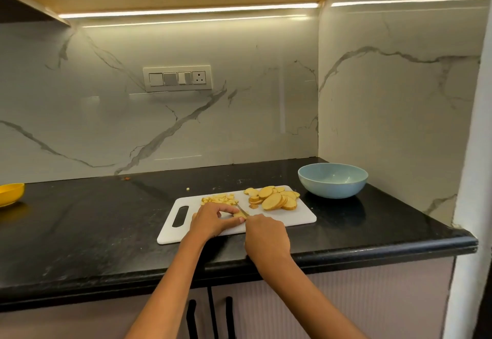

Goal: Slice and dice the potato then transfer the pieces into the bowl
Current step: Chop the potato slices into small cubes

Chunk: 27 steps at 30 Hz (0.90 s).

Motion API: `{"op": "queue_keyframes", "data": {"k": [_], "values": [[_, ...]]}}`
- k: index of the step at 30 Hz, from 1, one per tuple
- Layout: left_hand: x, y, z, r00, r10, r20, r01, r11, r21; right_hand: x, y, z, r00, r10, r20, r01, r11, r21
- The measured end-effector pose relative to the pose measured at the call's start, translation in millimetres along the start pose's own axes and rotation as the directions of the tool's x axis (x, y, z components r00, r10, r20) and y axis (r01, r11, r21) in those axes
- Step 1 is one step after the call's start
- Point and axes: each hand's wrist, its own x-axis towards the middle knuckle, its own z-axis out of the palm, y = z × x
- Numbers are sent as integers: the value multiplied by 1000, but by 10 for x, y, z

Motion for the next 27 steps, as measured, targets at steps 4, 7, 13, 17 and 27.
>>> {"op": "queue_keyframes", "data": {"k": [4, 7, 13, 17, 27], "values": [[3, 9, 6, 1000, -17, -10, 17, 1000, 15, -84, 32, 9, 999, -42, -14, 41, 999, -29], [6, -4, 9, 1000, -10, -5, 10, 1000, -14, -180, 25, 37, 998, -56, -11, 54, 994, -90], [-15, -27, 21, 1000, 8, -4, -8, 1000, 11, -82, 15, 34, 1000, -22, -13, 22, 999, -32], [21, -60, 28, 1000, 20, 2, -20, 999, 32, -112, 46, 85, 992, 124, -16, -122, 989, 84], [-2, -62, 34, 996, 36, -82, -44, 995, -91, -116, 104, -22, 1000, 20, 21, -22, 995, 99]]}}
